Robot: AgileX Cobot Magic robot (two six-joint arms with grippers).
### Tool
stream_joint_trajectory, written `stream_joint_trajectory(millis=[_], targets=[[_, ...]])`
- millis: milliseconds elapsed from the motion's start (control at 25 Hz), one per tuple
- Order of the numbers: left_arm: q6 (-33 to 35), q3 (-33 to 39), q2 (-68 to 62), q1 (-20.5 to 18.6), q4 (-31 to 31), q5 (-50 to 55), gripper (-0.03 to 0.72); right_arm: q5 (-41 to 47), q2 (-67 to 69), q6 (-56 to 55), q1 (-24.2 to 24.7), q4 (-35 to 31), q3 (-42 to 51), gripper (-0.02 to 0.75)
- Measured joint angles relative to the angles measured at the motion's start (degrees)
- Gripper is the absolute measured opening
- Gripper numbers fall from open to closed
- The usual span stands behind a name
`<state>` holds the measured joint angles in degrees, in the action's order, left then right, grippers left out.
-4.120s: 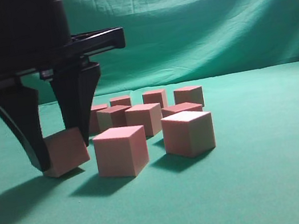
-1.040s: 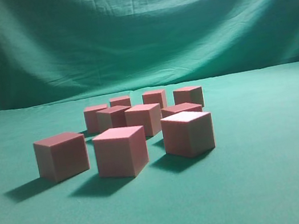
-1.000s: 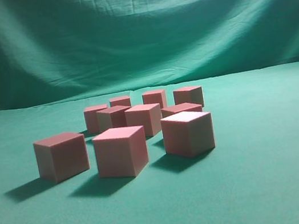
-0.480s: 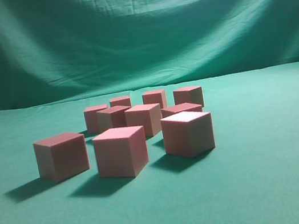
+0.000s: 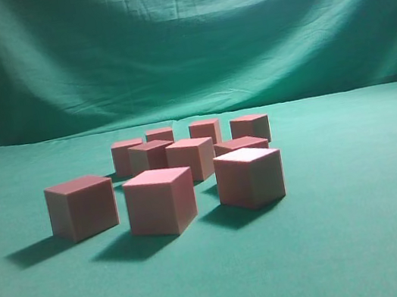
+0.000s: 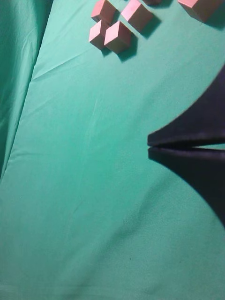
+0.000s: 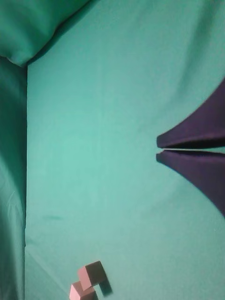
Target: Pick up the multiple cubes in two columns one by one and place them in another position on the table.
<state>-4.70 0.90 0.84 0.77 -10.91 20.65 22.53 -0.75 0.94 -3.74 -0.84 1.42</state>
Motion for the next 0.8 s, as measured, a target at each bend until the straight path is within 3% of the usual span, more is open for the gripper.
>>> stream_joint_trajectory(millis=[800], targets=[[0.00,0.00,0.00,0.00,0.00,0.00,0.000,0.45,0.00,0.00,0.00,-0.24,0.00,0.000]])
